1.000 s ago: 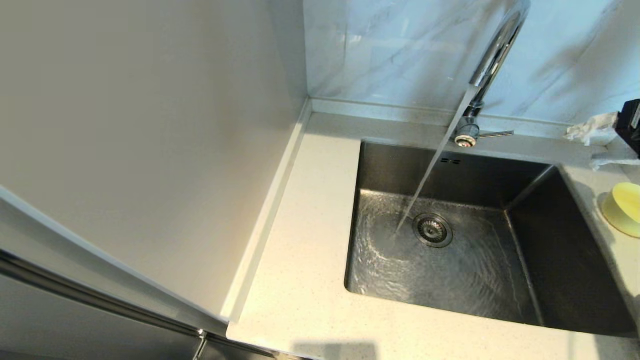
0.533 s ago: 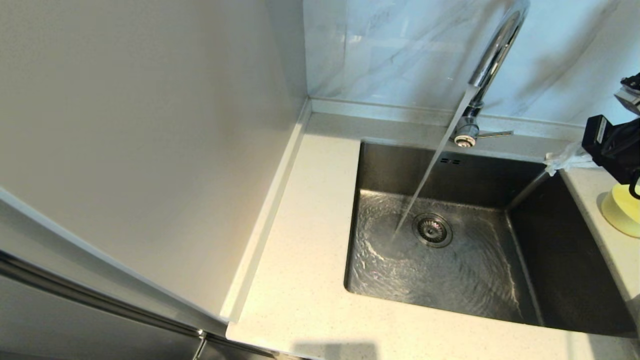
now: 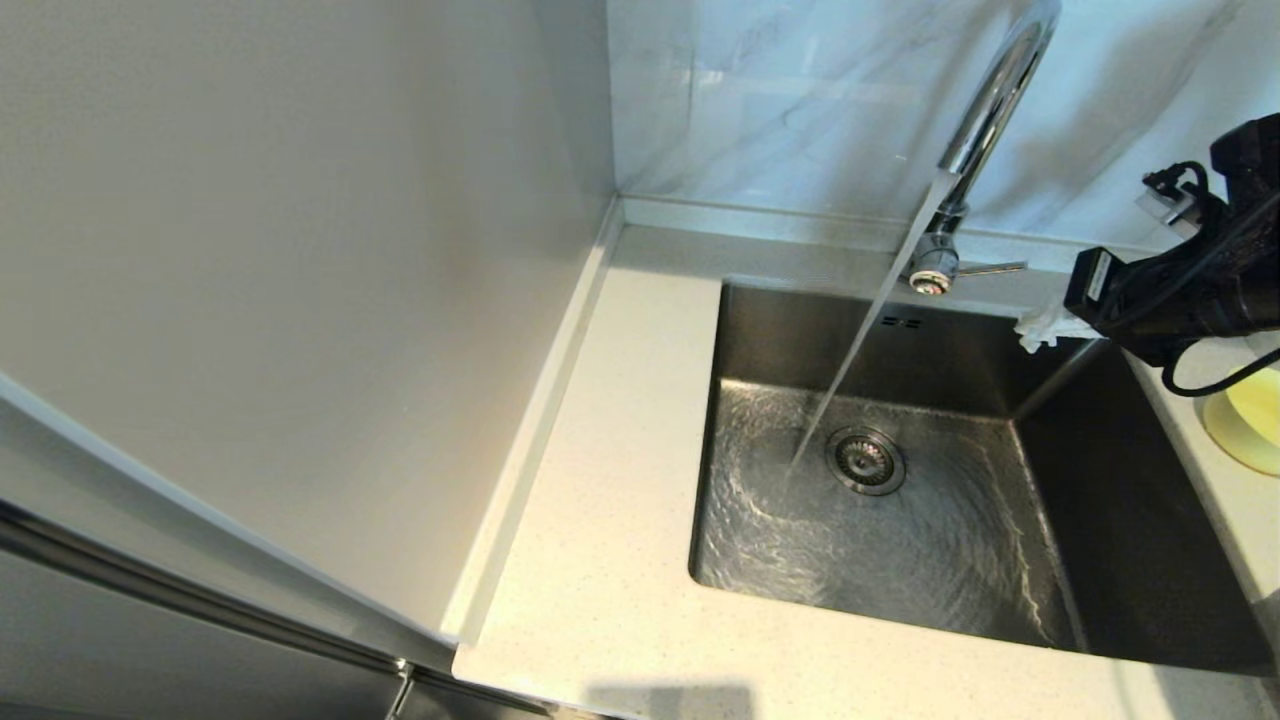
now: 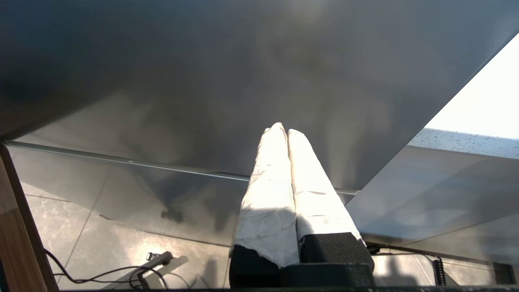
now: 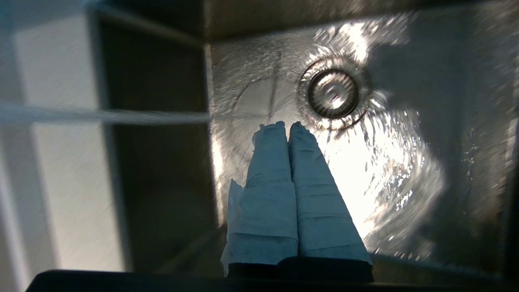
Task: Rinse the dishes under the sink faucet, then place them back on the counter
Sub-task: Turn off the faucet
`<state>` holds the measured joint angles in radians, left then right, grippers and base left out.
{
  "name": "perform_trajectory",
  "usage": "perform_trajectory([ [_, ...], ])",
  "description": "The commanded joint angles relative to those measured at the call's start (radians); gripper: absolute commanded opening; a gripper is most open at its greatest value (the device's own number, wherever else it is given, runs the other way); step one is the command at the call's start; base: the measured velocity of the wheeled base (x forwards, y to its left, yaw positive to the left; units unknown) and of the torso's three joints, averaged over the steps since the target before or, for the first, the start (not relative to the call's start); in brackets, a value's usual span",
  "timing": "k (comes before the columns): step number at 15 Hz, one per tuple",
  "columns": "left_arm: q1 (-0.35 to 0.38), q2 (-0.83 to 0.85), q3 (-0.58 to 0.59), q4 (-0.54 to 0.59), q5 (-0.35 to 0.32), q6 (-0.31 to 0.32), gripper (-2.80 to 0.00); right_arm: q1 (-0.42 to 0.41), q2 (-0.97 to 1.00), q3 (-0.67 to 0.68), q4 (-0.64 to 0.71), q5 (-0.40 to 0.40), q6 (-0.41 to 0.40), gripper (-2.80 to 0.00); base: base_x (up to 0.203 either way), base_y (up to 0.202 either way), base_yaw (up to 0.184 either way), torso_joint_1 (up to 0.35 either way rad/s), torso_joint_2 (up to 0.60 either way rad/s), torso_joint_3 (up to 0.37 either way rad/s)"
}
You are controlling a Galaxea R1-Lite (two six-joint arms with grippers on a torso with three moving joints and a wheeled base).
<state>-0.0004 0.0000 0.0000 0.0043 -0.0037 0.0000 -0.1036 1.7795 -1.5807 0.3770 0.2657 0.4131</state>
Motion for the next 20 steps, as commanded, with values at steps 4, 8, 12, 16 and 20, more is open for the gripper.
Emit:
perform_trajectory([
  [4, 0.000, 0.000, 0.000, 0.000, 0.001, 0.000, -2.80, 0.034, 0.046, 0.004, -0.095, -0.120, -0.002, -2.80, 0.000, 0.000, 0.000, 0.000, 0.00, 0.000],
  [8, 0.000, 0.000, 0.000, 0.000, 0.000, 0.000, -2.80, 0.051, 0.051, 0.001, -0.154, -0.148, -0.002, -2.80, 0.000, 0.000, 0.000, 0.000, 0.00, 0.000],
  [12, 0.000, 0.000, 0.000, 0.000, 0.000, 0.000, -2.80, 0.083, 0.069, -0.001, -0.162, -0.197, -0.001, -2.80, 0.000, 0.000, 0.000, 0.000, 0.00, 0.000],
  [16, 0.000, 0.000, 0.000, 0.000, 0.001, 0.000, -2.80, 0.085, 0.090, 0.011, -0.279, -0.238, -0.001, -2.80, 0.000, 0.000, 0.000, 0.000, 0.00, 0.000],
  [20, 0.000, 0.000, 0.000, 0.000, -0.001, 0.000, -2.80, 0.084, 0.103, 0.014, -0.307, -0.289, -0.004, -2.80, 0.000, 0.000, 0.000, 0.000, 0.00, 0.000],
])
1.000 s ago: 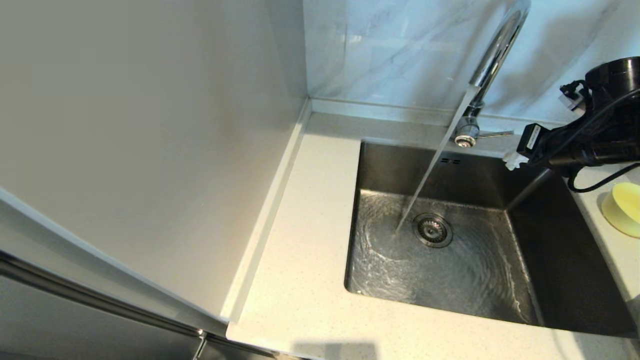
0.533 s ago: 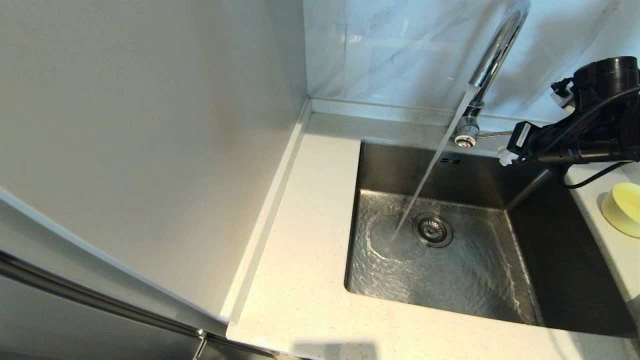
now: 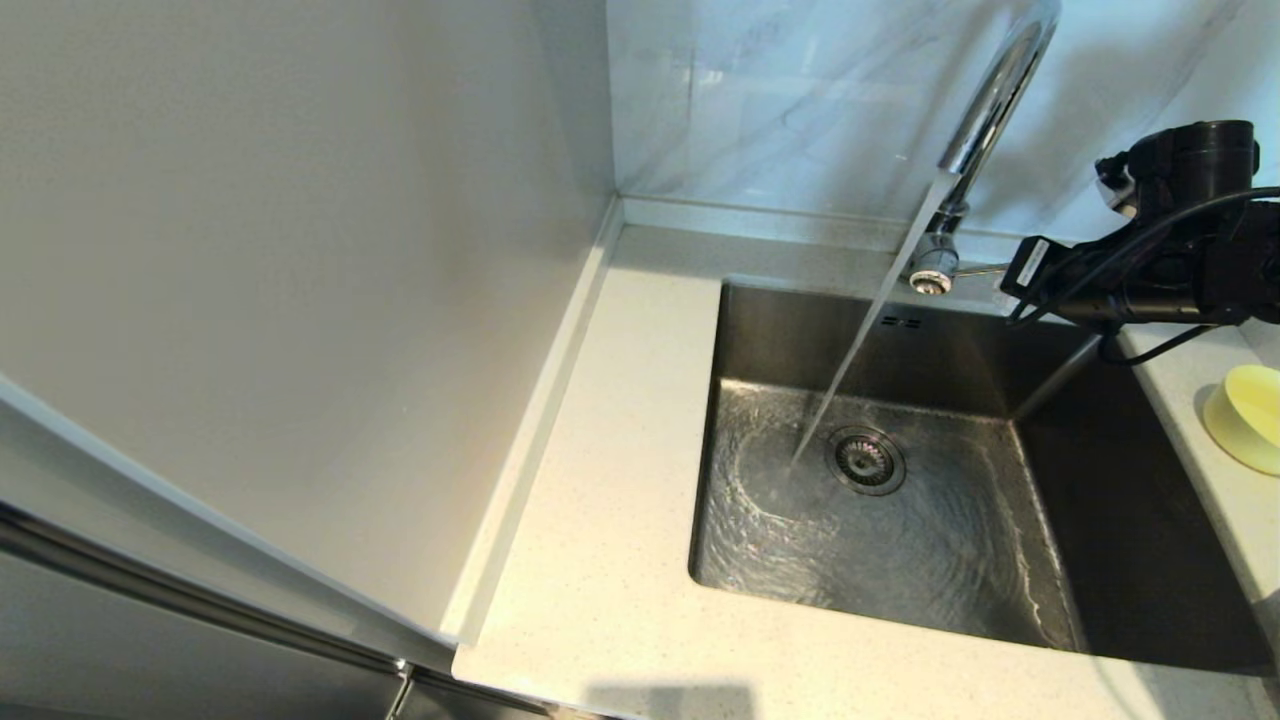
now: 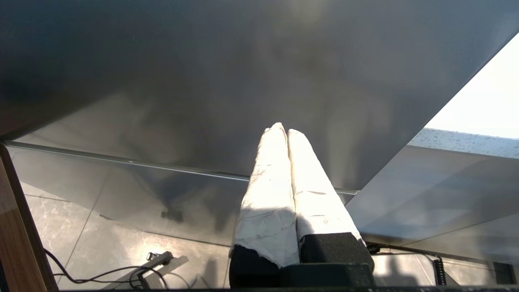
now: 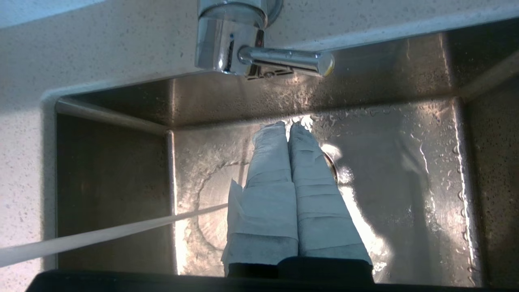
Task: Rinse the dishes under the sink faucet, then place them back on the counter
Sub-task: Turn off the faucet
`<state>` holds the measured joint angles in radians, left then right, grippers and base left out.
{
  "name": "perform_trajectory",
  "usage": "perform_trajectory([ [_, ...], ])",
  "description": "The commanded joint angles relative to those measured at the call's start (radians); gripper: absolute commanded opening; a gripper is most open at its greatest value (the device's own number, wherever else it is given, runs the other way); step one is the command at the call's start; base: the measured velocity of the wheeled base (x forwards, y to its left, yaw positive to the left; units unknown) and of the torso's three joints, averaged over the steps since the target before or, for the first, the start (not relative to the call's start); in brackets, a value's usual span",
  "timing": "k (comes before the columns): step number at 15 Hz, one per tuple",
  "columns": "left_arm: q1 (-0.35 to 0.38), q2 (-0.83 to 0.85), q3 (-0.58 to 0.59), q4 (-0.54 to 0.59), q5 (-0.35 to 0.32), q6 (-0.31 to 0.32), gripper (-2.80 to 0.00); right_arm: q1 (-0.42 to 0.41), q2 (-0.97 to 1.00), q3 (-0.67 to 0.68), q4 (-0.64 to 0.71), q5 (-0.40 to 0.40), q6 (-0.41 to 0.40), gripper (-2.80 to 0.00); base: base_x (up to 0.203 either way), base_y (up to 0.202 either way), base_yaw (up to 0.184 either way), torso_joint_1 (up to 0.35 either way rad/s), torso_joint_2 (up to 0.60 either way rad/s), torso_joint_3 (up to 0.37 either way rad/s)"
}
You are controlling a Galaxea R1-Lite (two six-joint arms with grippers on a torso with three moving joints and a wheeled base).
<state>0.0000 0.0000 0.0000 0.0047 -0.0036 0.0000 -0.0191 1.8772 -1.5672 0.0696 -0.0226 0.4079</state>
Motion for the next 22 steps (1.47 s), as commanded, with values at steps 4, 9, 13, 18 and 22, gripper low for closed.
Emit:
perform_trajectory([
  [4, 0.000, 0.000, 0.000, 0.000, 0.000, 0.000, -2.80, 0.002, 0.018, -0.005, -0.004, -0.002, 0.002, -2.80, 0.000, 0.000, 0.000, 0.000, 0.00, 0.000],
  [9, 0.000, 0.000, 0.000, 0.000, 0.001, 0.000, -2.80, 0.002, 0.050, -0.010, -0.028, -0.046, 0.000, -2.80, 0.000, 0.000, 0.000, 0.000, 0.00, 0.000],
  [13, 0.000, 0.000, 0.000, 0.000, 0.001, 0.000, -2.80, 0.005, 0.063, -0.017, -0.103, -0.053, 0.000, -2.80, 0.000, 0.000, 0.000, 0.000, 0.00, 0.000],
  [18, 0.000, 0.000, 0.000, 0.000, 0.001, 0.000, -2.80, 0.011, 0.094, -0.046, -0.108, -0.137, -0.017, -2.80, 0.000, 0.000, 0.000, 0.000, 0.00, 0.000],
  [22, 0.000, 0.000, 0.000, 0.000, -0.001, 0.000, -2.80, 0.013, 0.102, -0.054, -0.185, -0.142, -0.017, -2.80, 0.000, 0.000, 0.000, 0.000, 0.00, 0.000],
])
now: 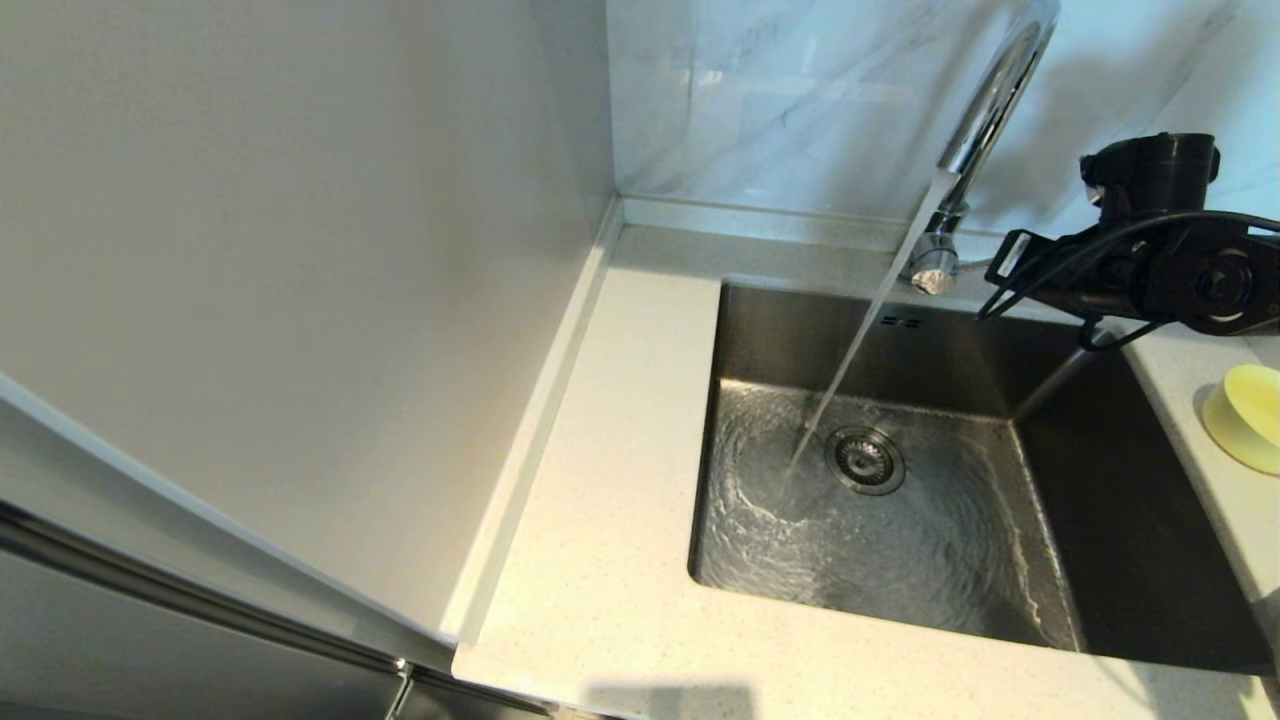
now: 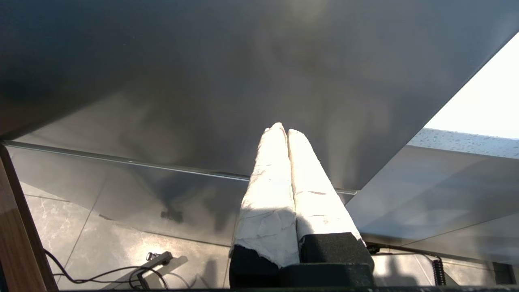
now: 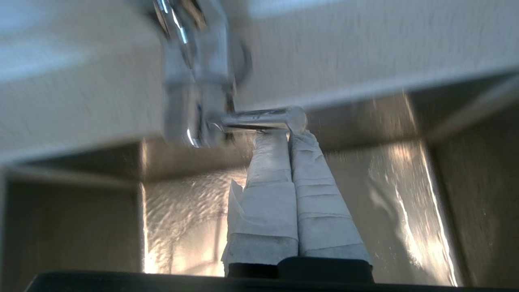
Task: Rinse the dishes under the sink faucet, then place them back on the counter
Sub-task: Turn off the faucet
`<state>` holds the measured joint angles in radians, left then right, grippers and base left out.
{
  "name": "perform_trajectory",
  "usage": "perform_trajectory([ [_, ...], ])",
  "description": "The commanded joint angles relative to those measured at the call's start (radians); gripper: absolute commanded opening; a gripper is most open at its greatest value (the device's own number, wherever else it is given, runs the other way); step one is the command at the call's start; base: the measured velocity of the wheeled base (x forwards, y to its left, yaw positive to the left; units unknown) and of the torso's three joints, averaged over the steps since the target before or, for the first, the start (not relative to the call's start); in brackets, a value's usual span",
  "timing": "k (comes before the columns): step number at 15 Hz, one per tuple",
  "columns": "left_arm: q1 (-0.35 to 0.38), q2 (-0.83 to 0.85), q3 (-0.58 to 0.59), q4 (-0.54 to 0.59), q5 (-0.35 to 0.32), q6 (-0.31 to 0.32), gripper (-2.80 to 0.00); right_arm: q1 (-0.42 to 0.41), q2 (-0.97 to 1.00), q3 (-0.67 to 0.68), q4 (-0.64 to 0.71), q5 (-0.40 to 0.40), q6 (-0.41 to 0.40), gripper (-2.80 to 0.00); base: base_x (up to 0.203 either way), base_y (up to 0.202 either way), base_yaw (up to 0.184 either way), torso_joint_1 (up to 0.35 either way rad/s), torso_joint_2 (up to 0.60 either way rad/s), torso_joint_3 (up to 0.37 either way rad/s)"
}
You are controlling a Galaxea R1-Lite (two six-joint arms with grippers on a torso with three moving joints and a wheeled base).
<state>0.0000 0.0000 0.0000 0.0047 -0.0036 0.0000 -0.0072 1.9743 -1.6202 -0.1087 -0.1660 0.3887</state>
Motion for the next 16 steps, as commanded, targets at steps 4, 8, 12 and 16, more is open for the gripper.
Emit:
perform_trajectory([
  [4, 0.000, 0.000, 0.000, 0.000, 0.000, 0.000, -2.80, 0.006, 0.008, -0.010, -0.035, -0.029, 0.004, -2.80, 0.000, 0.000, 0.000, 0.000, 0.00, 0.000],
  [8, 0.000, 0.000, 0.000, 0.000, 0.000, 0.000, -2.80, 0.005, 0.003, -0.011, -0.037, -0.048, 0.005, -2.80, 0.000, 0.000, 0.000, 0.000, 0.00, 0.000],
  [12, 0.000, 0.000, 0.000, 0.000, 0.000, 0.000, -2.80, 0.023, 0.028, -0.045, -0.046, -0.131, 0.010, -2.80, 0.000, 0.000, 0.000, 0.000, 0.00, 0.000],
  [16, 0.000, 0.000, 0.000, 0.000, 0.001, 0.000, -2.80, 0.035, 0.038, -0.055, -0.091, -0.163, 0.009, -2.80, 0.000, 0.000, 0.000, 0.000, 0.00, 0.000],
])
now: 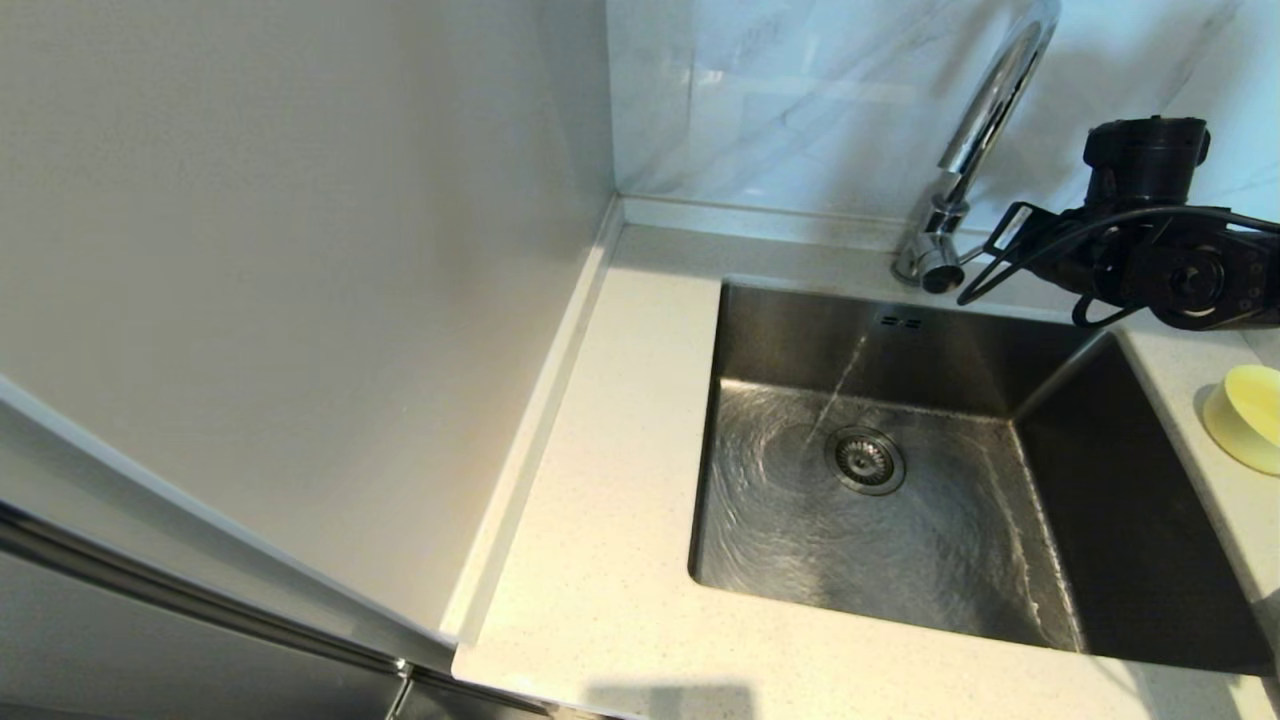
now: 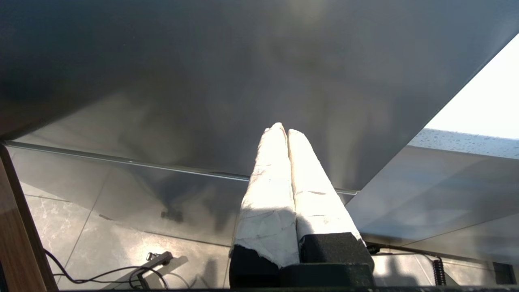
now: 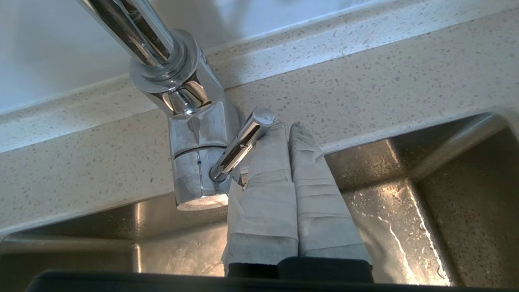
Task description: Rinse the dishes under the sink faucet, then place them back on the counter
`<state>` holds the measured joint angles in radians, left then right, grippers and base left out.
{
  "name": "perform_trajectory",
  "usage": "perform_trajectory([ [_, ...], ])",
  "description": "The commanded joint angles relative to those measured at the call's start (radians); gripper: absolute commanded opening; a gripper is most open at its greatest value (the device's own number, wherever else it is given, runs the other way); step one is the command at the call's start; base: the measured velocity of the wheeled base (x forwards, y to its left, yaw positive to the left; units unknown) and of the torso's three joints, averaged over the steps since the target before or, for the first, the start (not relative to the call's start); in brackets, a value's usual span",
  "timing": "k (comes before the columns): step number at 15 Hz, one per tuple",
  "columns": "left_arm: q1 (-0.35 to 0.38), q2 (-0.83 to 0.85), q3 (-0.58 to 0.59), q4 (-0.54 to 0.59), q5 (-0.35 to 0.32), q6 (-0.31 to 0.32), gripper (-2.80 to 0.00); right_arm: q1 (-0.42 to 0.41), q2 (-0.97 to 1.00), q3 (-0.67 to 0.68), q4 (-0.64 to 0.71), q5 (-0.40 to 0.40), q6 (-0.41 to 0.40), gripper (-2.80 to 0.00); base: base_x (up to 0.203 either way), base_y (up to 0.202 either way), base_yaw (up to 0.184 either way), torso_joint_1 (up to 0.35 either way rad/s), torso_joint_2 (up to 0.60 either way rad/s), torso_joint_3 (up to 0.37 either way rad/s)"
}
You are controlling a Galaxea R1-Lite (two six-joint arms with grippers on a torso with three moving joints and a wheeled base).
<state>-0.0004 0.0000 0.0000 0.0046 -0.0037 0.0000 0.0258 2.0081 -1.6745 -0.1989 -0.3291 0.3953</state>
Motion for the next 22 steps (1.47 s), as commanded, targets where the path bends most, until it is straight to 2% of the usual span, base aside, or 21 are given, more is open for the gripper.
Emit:
perform_trajectory([
  [1, 0.000, 0.000, 0.000, 0.000, -0.001, 0.000, -2.80, 0.002, 0.005, -0.001, 0.000, -0.009, 0.002, -2.80, 0.000, 0.000, 0.000, 0.000, 0.00, 0.000],
  [7, 0.000, 0.000, 0.000, 0.000, 0.001, 0.000, -2.80, -0.005, -0.025, 0.063, 0.006, -0.026, -0.007, -2.80, 0.000, 0.000, 0.000, 0.000, 0.00, 0.000],
  [9, 0.000, 0.000, 0.000, 0.000, 0.001, 0.000, -2.80, -0.029, -0.057, 0.107, 0.029, -0.025, -0.041, -2.80, 0.000, 0.000, 0.000, 0.000, 0.00, 0.000],
  [11, 0.000, 0.000, 0.000, 0.000, -0.001, 0.000, -2.80, -0.056, -0.101, 0.154, 0.111, -0.025, -0.109, -2.80, 0.000, 0.000, 0.000, 0.000, 0.00, 0.000],
  [13, 0.000, 0.000, 0.000, 0.000, 0.001, 0.000, -2.80, -0.094, -0.169, 0.217, 0.276, -0.025, -0.204, -2.80, 0.000, 0.000, 0.000, 0.000, 0.00, 0.000],
  [16, 0.000, 0.000, 0.000, 0.000, -0.001, 0.000, -2.80, -0.136, -0.304, 0.329, 0.381, -0.011, -0.256, -2.80, 0.000, 0.000, 0.000, 0.000, 0.00, 0.000],
  [18, 0.000, 0.000, 0.000, 0.000, 0.000, 0.000, -2.80, -0.149, -0.423, 0.430, 0.393, 0.059, -0.260, -2.80, 0.000, 0.000, 0.000, 0.000, 0.00, 0.000],
  [22, 0.000, 0.000, 0.000, 0.000, -0.001, 0.000, -2.80, -0.156, -0.696, 0.646, 0.393, 0.288, -0.260, -2.80, 0.000, 0.000, 0.000, 0.000, 0.00, 0.000],
])
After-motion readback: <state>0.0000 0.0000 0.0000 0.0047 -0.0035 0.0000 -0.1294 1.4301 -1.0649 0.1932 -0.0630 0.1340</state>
